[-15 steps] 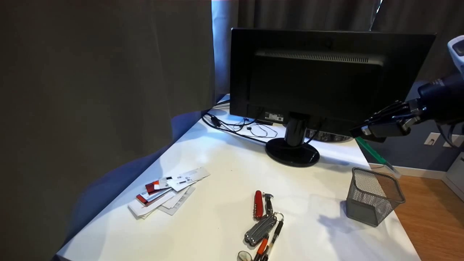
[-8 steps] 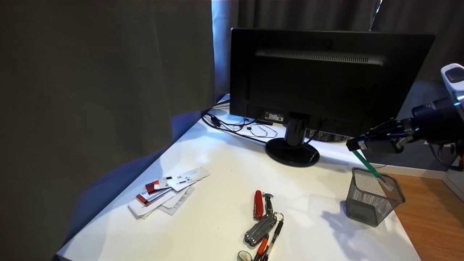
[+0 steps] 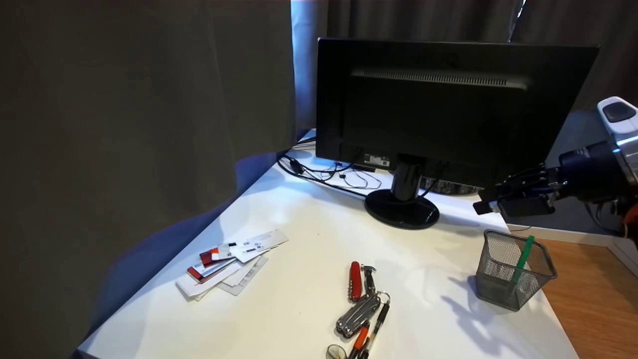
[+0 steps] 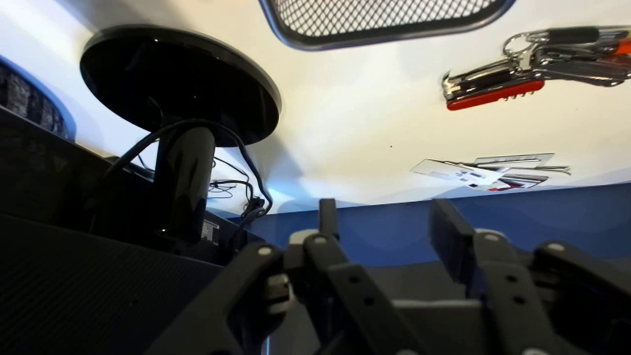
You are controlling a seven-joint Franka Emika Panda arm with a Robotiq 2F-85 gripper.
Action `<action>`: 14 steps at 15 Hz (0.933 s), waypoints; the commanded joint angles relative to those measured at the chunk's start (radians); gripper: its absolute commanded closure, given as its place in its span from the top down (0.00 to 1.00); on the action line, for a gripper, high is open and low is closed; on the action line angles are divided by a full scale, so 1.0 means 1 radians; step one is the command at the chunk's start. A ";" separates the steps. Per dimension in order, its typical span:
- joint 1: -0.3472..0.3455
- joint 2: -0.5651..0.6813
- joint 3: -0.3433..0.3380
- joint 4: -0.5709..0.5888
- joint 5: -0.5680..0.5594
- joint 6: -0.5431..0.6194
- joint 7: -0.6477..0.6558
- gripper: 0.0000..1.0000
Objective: Move the pen holder from the drawer to the top of the desk then put the green pen in it
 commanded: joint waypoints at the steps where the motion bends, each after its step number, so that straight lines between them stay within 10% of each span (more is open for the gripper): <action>1: 0.015 -0.041 -0.015 -0.023 0.015 -0.020 -0.007 0.84; 3: 0.028 -0.086 -0.015 -0.045 0.043 -0.059 -0.001 0.98; 9: 0.163 -0.300 -0.066 -0.116 0.349 -0.342 -0.003 1.00; 14: 0.414 -0.438 -0.301 -0.142 0.569 -0.572 -0.054 1.00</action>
